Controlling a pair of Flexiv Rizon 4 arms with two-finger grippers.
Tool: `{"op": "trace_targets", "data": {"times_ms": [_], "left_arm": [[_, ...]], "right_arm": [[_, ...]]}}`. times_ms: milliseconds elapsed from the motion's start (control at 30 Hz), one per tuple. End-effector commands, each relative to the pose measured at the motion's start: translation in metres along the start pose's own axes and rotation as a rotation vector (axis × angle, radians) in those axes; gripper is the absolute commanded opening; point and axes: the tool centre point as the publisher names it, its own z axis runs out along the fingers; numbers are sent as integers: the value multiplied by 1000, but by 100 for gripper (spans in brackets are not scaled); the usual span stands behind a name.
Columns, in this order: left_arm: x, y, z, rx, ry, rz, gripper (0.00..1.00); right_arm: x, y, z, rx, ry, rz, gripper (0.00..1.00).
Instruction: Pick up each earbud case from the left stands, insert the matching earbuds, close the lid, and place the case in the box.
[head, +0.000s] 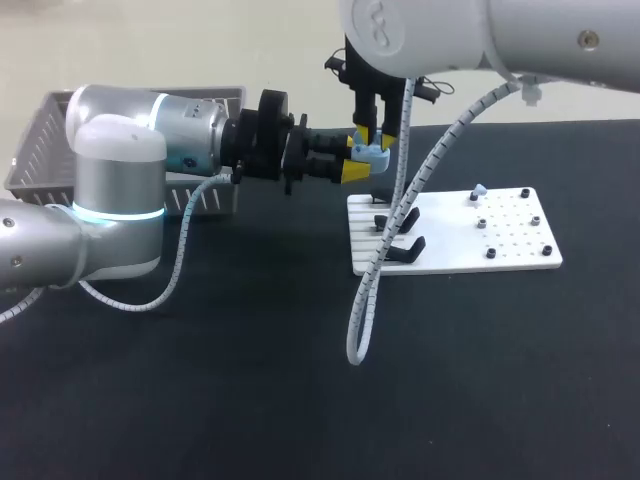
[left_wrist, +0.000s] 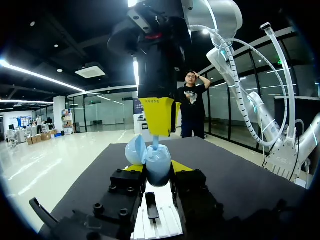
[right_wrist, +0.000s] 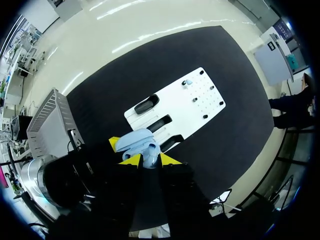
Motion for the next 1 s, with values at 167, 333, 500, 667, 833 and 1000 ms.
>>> {"op": "trace_targets", "data": {"times_ms": [167,333,500,667,833,1000], "left_arm": [[1,0,0,-2,-3,3,0],[1,0,0,-2,-3,3,0],[1,0,0,-2,-3,3,0],[1,0,0,-2,-3,3,0],[1,0,0,-2,-3,3,0],[1,0,0,-2,-3,3,0]], "right_arm": [[-4,2,5,11,2,2,0],[-5,2,8,18,-3,6,0],[-7,2,11,22,-1,9,0],[-5,0,8,2,3,6,100],[8,-16,-7,-80,13,-32,100],[23,-42,-9,-136,-101,-263,100]]}}
